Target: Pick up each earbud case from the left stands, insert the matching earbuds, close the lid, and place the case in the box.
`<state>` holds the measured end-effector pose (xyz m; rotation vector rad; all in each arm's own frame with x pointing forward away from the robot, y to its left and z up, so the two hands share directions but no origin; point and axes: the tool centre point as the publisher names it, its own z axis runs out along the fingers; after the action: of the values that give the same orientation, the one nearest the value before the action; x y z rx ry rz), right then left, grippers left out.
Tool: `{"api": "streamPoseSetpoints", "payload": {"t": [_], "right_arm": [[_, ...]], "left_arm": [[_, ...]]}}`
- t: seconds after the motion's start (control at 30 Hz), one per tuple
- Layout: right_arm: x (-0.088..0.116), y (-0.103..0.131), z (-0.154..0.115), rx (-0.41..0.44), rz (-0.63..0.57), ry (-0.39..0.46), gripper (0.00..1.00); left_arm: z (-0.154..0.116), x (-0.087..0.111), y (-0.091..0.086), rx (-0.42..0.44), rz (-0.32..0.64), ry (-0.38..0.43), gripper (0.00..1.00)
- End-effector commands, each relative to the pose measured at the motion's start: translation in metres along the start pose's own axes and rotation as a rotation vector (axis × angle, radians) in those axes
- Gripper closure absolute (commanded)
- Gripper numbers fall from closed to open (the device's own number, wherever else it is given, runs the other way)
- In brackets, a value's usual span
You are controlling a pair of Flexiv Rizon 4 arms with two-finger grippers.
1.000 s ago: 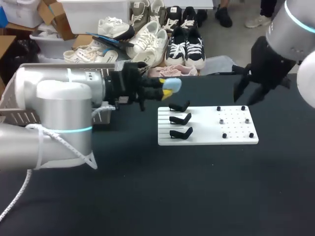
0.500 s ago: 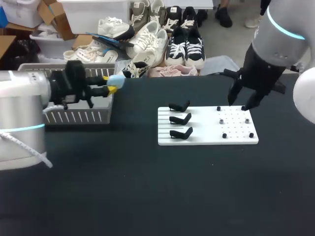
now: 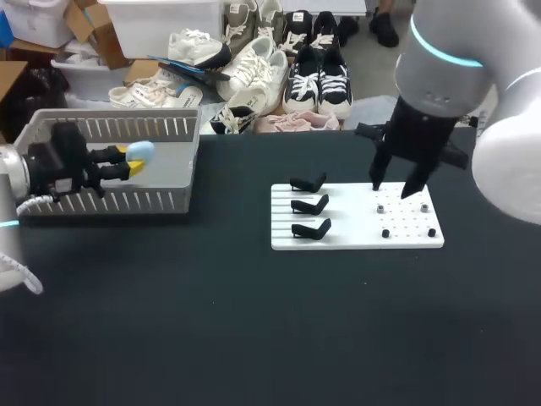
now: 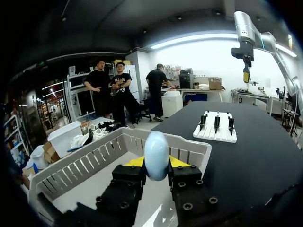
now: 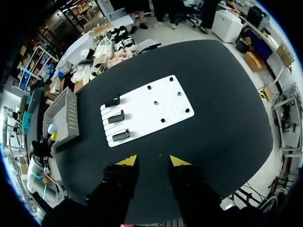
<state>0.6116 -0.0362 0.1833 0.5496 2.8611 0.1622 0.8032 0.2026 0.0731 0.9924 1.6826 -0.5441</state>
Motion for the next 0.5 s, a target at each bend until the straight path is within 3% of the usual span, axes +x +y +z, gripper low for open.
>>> {"api": "streamPoseSetpoints", "payload": {"t": [0.03,0.37,0.43,0.47,0.5], "right_arm": [[0.008,0.005,-0.003,0.020,0.012,-0.003,0.63],[0.019,0.011,0.006,0.022,0.028,0.016,0.63],[0.019,0.012,0.007,0.019,0.028,0.017,0.64],[0.019,0.013,0.007,0.017,0.026,0.017,0.64],[0.019,0.014,0.007,0.017,0.025,0.018,0.63]], "left_arm": [[0.018,0.007,0.024,0.073,-0.008,0.013,1.00],[0.025,0.002,0.044,0.140,0.003,0.051,1.00],[0.027,0.003,0.044,0.146,-0.005,0.063,0.54],[0.027,0.003,0.045,0.152,-0.007,0.065,0.00],[0.027,0.003,0.045,0.159,-0.007,0.066,0.00]]}}
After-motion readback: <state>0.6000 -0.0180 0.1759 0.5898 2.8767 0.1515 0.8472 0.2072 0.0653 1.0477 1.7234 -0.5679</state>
